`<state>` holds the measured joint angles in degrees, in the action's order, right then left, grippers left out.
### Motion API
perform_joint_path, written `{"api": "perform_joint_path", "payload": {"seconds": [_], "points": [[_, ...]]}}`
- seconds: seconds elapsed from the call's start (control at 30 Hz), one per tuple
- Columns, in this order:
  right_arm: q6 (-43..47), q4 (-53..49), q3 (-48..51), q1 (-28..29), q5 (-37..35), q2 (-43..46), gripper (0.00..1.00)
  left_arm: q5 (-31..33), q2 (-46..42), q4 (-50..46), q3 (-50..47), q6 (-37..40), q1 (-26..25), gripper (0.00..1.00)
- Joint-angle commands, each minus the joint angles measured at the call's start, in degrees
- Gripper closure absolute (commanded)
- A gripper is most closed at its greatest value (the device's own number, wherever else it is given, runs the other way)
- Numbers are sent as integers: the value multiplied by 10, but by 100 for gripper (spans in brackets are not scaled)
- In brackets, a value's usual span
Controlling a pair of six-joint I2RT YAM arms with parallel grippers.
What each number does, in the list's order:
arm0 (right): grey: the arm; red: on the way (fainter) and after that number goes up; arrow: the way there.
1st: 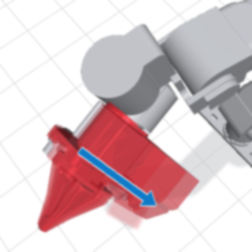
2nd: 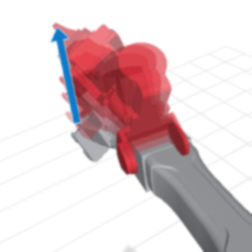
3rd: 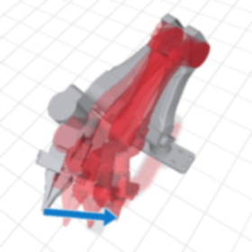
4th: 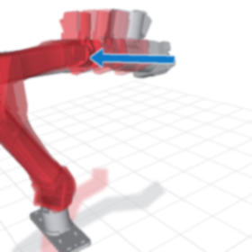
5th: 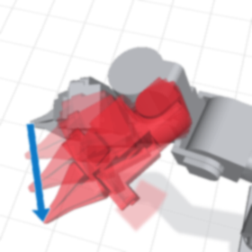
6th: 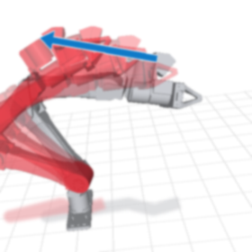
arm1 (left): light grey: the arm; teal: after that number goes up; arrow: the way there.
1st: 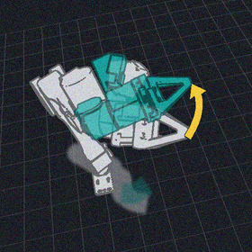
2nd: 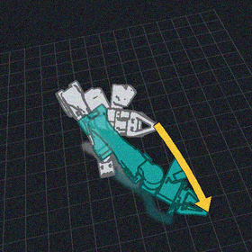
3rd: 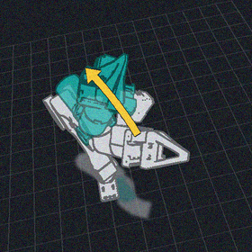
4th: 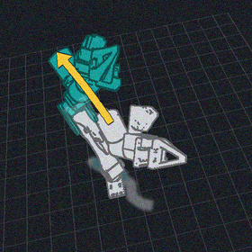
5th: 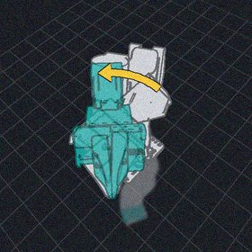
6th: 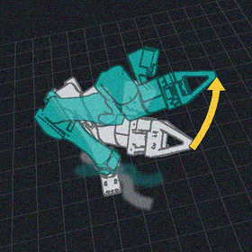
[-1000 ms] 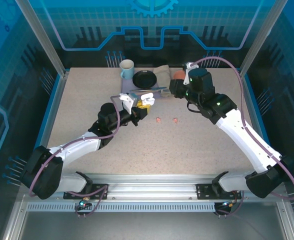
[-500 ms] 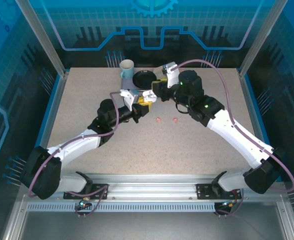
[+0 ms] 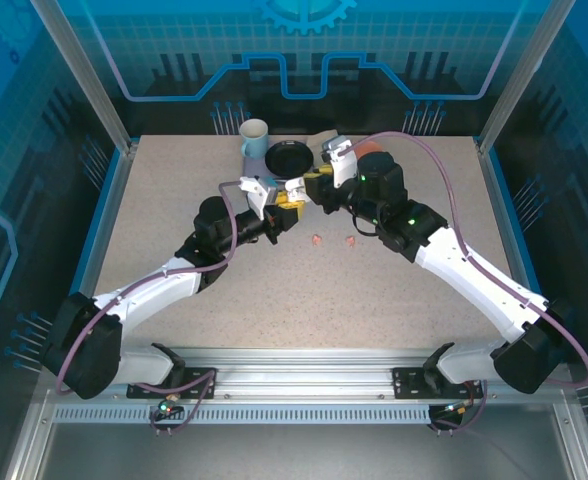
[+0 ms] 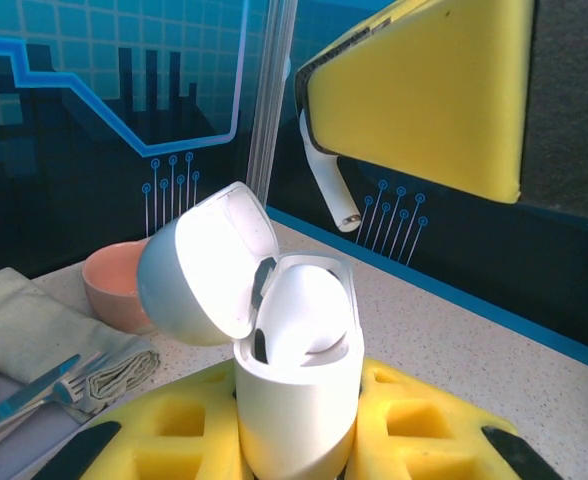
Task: Insert the wireless bluetooth earbuds into the charging case
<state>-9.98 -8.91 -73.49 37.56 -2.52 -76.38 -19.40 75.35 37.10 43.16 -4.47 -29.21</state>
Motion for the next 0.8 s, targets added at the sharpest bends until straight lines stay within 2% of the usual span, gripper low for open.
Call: {"api": "perform_joint_path", "payload": {"seconds": [0.0,0.77], "points": [[9,18,3,5,-2,11,74,-15,-9,12,21,-4,-3,100],[0,20,8,-3,0,-13,76,-15,-17,13,24,-3,-3,100]]}}
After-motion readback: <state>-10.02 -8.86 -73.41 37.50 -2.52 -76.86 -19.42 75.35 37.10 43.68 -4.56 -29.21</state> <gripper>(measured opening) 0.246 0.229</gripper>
